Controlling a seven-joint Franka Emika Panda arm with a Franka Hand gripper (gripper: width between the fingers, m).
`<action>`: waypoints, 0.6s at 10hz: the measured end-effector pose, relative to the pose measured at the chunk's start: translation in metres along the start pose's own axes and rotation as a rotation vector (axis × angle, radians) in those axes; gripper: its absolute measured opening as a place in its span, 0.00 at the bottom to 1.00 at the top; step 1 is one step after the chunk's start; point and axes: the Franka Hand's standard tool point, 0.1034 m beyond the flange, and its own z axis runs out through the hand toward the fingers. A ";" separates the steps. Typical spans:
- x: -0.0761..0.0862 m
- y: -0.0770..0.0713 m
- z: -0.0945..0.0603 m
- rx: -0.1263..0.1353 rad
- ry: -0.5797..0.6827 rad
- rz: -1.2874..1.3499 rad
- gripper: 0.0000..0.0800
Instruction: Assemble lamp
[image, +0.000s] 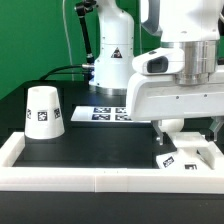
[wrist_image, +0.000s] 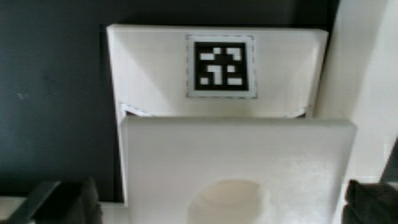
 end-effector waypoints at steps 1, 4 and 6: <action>-0.007 0.000 -0.004 -0.001 -0.004 -0.011 0.87; -0.043 -0.003 -0.020 -0.007 -0.030 -0.018 0.87; -0.074 -0.024 -0.024 -0.018 -0.045 -0.020 0.87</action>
Offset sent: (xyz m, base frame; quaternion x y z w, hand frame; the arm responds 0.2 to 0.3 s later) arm -0.0533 -0.0087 0.0185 -0.0390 -0.0299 0.0008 0.9988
